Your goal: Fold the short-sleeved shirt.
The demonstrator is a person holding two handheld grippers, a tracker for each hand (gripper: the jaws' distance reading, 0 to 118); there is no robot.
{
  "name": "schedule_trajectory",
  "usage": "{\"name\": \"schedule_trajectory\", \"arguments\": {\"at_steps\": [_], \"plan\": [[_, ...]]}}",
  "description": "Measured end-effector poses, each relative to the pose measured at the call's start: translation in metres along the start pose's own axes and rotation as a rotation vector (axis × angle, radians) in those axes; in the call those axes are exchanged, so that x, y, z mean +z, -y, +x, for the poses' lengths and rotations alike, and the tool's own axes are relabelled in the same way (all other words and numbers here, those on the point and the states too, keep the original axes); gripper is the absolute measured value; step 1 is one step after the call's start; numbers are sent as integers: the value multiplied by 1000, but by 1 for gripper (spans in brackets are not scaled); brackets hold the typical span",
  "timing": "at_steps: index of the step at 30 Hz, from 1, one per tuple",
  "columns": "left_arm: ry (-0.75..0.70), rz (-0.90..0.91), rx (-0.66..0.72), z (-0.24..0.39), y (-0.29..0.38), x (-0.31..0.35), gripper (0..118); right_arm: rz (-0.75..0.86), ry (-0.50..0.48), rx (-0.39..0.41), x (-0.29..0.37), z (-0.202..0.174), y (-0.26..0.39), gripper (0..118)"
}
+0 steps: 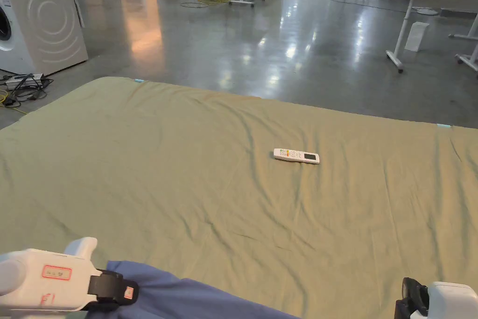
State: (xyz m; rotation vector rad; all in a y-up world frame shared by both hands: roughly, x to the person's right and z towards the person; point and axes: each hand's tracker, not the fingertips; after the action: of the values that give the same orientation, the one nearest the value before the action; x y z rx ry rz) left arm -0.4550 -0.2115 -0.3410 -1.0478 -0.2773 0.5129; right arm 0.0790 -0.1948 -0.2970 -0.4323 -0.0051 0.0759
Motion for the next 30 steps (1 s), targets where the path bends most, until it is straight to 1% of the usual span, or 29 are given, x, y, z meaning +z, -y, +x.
{"name": "schedule_trajectory", "arguments": {"at_steps": [2, 5, 10, 12, 14, 17, 22, 27, 30], "plan": [[-43, 1, -8, -2, -3, 13, 10, 6, 1, 2, 1, 3, 0, 0], [-163, 8, -58, 11, -1, 28, 10, 11, 2, -2, 2, 7, -1, 0], [-185, -22, -65, 44, 9, 28, 10, 8, 4, -25, 1, 14, 0, 0], [-159, -34, -79, 59, 13, 26, 10, 4, 6, -39, 1, 16, 1, 0], [-81, -55, -79, 74, 17, 20, 10, -1, 6, -55, 2, 17, 2, 0], [-26, -71, -96, 98, 23, 11, 10, -11, 7, -64, 2, 18, 6, 0], [68, -135, -127, 130, 28, -28, 10, -35, 8, -79, 3, 20, 14, 0], [67, -223, -140, 155, 40, -88, 10, -50, 12, -90, 5, 22, 20, 0], [36, -274, -124, 168, 49, -125, 10, -58, 19, -94, 7, 25, 22, 0]]}}
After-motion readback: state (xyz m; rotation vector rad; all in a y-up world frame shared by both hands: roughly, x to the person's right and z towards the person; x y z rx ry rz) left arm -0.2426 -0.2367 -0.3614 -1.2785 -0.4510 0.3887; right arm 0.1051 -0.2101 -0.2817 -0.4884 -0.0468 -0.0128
